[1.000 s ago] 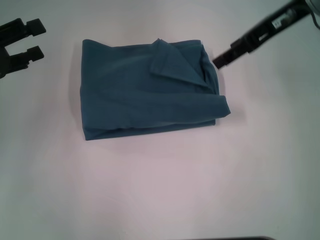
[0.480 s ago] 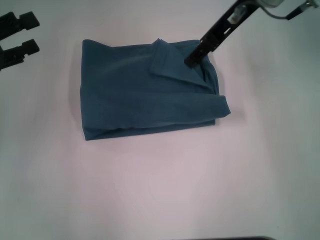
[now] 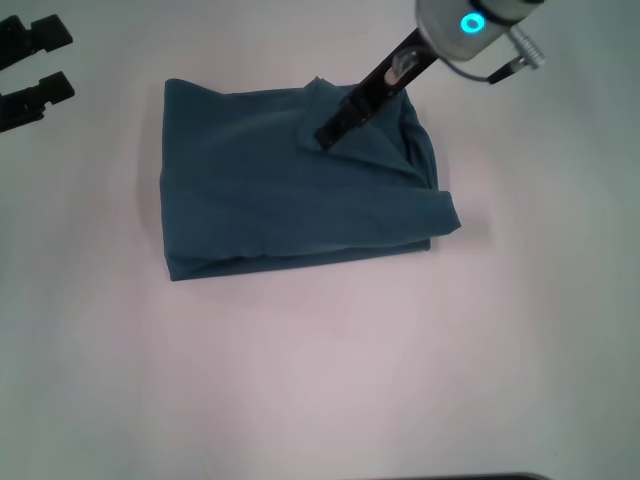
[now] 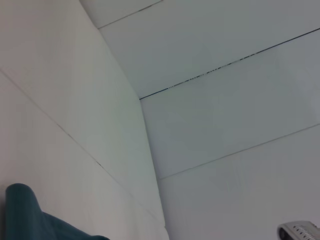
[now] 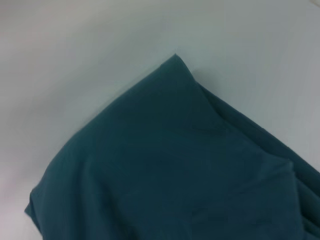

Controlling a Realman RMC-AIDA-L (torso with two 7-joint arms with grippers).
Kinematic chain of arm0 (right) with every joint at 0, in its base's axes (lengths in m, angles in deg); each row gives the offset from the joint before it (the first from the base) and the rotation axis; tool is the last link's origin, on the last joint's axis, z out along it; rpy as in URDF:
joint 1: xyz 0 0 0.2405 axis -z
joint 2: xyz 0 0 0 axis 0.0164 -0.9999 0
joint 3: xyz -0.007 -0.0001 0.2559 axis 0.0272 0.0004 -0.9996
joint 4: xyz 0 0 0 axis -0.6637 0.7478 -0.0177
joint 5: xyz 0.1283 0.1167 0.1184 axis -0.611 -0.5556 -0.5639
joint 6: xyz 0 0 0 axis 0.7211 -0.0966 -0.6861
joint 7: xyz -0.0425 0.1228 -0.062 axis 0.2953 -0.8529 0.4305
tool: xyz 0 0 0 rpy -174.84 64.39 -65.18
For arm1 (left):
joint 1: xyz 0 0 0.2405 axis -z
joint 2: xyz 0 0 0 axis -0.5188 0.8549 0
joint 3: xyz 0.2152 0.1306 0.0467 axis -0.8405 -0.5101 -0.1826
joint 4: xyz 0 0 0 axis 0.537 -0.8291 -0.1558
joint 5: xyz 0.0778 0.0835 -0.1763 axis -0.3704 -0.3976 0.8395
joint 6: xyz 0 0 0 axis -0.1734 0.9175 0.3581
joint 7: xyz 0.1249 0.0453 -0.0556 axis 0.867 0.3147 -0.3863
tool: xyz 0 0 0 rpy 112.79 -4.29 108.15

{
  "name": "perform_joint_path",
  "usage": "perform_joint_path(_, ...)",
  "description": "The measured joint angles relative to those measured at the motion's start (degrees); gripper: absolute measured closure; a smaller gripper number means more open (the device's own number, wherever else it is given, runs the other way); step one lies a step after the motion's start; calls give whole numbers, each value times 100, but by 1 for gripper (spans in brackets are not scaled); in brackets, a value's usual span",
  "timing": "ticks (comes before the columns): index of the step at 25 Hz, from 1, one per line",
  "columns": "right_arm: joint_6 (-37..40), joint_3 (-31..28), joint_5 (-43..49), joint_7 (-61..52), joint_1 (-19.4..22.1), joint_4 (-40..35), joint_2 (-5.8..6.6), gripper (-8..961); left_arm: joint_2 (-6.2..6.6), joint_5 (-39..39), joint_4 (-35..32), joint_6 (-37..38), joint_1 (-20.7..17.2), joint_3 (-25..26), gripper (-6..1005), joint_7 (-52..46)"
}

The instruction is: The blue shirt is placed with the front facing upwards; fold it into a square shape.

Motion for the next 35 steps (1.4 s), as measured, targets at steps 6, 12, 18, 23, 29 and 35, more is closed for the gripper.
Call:
perform_joint_path(6,-455,772,-228,-130,-78,143,-32,128,5,0,-126,-58,38,15,140,1)
perform_joint_path(12,-703,1134,-300,-252,-99,199,-34,127,16,0,-157,-63,44,15,139,11)
perform_joint_path(18,-906,1207,-279,-258,-107,495,-25,129,17,0,-166,-75,53,15,139,18)
perform_joint_path(23,-961,1211,-290,-258,-80,515,-16,131,10,0,-166,-78,57,15,139,33)
perform_joint_path(29,-1108,1214,-260,-301,-66,547,-8,134,2,0,-217,-104,70,15,139,49)
perform_joint_path(35,-1042,1217,-239,-346,-64,570,4,137,13,0,-283,-125,83,15,139,59)
